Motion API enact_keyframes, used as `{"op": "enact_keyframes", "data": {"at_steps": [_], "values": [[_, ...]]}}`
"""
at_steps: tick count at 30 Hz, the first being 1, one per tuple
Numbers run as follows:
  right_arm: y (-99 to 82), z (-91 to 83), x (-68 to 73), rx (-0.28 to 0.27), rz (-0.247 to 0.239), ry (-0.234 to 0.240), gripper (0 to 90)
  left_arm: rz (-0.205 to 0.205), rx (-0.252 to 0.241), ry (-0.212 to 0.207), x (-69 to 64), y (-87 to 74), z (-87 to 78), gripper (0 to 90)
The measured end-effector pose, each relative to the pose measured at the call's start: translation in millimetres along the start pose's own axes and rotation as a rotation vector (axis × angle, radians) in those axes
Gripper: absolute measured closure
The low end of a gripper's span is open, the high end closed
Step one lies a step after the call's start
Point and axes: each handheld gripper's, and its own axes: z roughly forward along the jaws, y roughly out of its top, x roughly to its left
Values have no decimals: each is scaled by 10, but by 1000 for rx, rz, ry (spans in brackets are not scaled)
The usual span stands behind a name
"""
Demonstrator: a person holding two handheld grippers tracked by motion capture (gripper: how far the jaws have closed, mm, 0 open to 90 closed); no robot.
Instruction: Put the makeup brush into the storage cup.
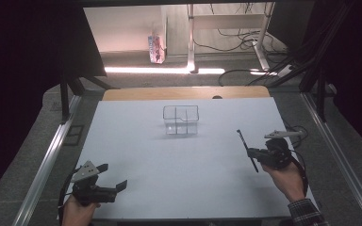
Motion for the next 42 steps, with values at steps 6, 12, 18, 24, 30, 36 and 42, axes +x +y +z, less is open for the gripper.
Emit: {"op": "enact_keyframes", "data": {"at_steps": [6, 12, 18, 24, 30, 36, 42], "values": [[-32, -79, 46, -50, -19, 9, 840, -4, -6, -7, 5, 2, 2, 22], [-50, -120, 98, -74, -53, 4, 839, -2, -11, -9, 5, 10, 1, 12], [-67, -147, 150, -98, -57, -4, 839, 15, 2, -8, -23, 37, 32, 3], [-64, -141, 218, -114, -82, 8, 839, 20, 10, -15, -24, 98, 114, 0], [-47, -104, 304, -114, -105, 22, 839, -3, -14, -40, -12, 186, 174, 0], [-32, -69, 372, -123, -117, 36, 839, -2, -5, -73, -61, 297, 268, 0], [-13, -30, 451, -127, -133, 58, 839, 11, 2, -109, -138, 382, 369, 0]]}}
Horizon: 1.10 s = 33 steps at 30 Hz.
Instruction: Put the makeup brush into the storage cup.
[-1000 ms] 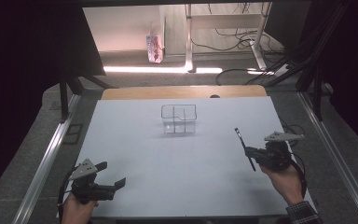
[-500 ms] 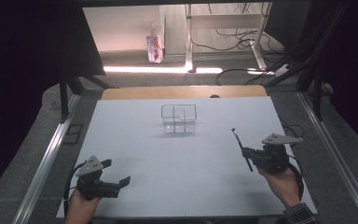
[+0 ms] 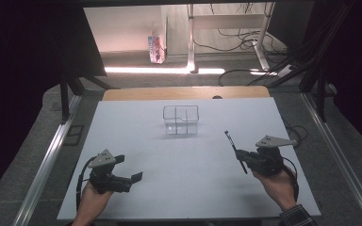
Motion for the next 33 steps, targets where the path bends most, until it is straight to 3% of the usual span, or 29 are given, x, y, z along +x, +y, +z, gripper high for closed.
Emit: {"op": "enact_keyframes", "data": {"at_steps": [10, 23, 33], "values": [[40, 89, 119, -5, -6, 52, 838, 11, -14, -72, -80, 156, 201, 0], [76, 193, 245, -15, -10, 111, 839, 42, -14, -134, -177, 374, 480, 0], [101, 285, 348, -28, 1, 160, 838, 13, -35, -219, -209, 509, 671, 0]]}}
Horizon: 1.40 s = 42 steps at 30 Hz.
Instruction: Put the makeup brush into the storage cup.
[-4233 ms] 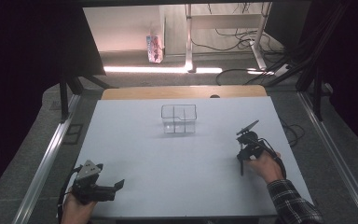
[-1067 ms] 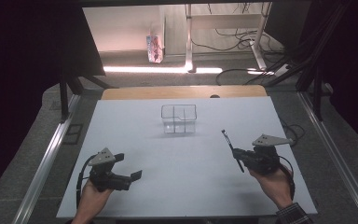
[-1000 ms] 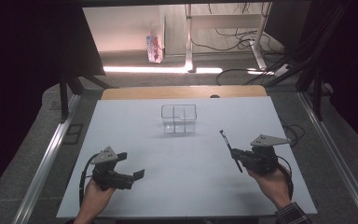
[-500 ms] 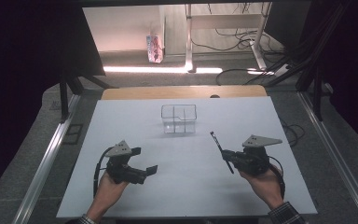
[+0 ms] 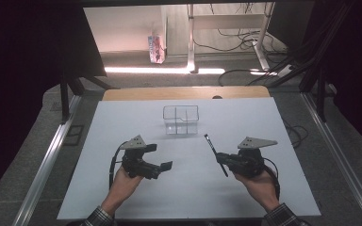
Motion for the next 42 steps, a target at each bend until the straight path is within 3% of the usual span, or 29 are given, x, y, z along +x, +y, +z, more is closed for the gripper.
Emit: {"op": "enact_keyframes", "data": {"at_steps": [12, 19, 27, 31, 38, 42], "values": [[17, 143, 117, -12, 9, 55, 838, -29, -7, -64, -52, 111, 189, 0], [16, 249, 204, -17, 21, 90, 838, -67, -31, -151, -67, 153, 262, 0], [4, 357, 313, -18, 20, 118, 839, -98, -31, -195, -98, 170, 373, 32], [3, 397, 376, -16, 17, 137, 838, -112, -47, -219, -100, 171, 375, 121], [6, 443, 453, -18, 8, 156, 838, -175, -79, -270, -60, 128, 360, 460], [4, 465, 475, -19, 8, 163, 838, -192, -72, -293, -65, 109, 375, 657]]}}
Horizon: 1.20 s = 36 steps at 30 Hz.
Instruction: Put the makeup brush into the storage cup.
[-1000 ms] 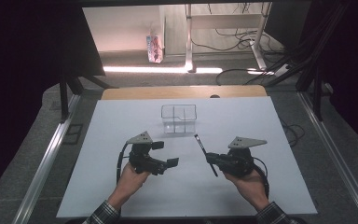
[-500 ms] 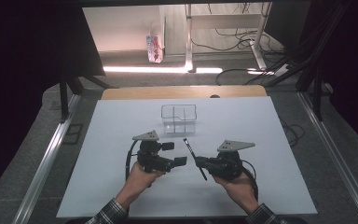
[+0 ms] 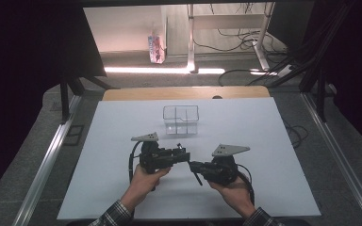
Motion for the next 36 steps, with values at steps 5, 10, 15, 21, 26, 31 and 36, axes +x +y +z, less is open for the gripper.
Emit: {"op": "enact_keyframes", "data": {"at_steps": [5, 10, 15, 21, 26, 31, 36], "values": [[-5, 17, 3, 13, -6, -1, 835, -23, -2, -31, -15, -9, 10, 830], [3, 20, 7, 18, -17, -2, 823, -12, -4, -11, -47, -5, 6, 836], [13, 23, -10, 25, -12, -21, 600, -9, -7, 3, -42, 5, -22, 837], [21, 46, -9, 63, -32, -44, 445, 8, 0, 32, -54, 11, -42, 836], [20, 55, -14, 89, -46, -45, 381, 14, 0, 49, -53, 16, -68, 836], [15, 56, -35, 109, -45, -44, 331, 22, 3, 61, -52, 18, -87, 836], [11, 34, -58, 126, -54, -55, 304, 26, 14, 68, -45, 27, -112, 835]]}}
